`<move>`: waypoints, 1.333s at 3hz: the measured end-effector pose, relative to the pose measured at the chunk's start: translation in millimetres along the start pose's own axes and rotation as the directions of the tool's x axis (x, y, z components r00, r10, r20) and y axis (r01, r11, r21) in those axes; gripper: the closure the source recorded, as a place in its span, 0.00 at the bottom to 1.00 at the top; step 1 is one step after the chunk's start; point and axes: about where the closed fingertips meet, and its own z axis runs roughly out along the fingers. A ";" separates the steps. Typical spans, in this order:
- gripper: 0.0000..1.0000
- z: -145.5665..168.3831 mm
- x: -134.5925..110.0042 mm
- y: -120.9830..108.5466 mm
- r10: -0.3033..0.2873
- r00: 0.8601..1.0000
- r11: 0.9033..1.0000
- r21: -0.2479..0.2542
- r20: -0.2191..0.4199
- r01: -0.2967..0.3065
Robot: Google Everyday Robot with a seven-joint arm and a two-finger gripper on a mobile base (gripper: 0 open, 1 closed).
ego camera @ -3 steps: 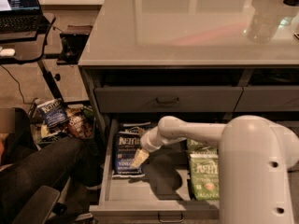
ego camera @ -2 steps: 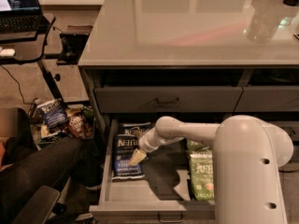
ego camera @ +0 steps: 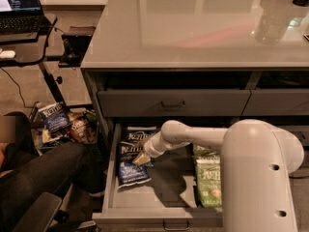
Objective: Pick blue chip bag from middle drawer and place on counter
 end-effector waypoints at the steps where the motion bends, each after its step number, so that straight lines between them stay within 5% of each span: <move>1: 0.89 0.0 0.0 0.0 0.000 1.000 1.000 0.000 0.000 0.000; 2: 1.00 0.1 0.0 0.1 0.000 1.000 1.000 0.000 0.000 0.000; 4: 1.00 -15.4 -6.9 14.2 0.003 0.999 1.000 -0.015 0.055 -0.002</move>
Offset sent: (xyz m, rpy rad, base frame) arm 0.0000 0.0000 0.0000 0.0000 0.0000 0.0000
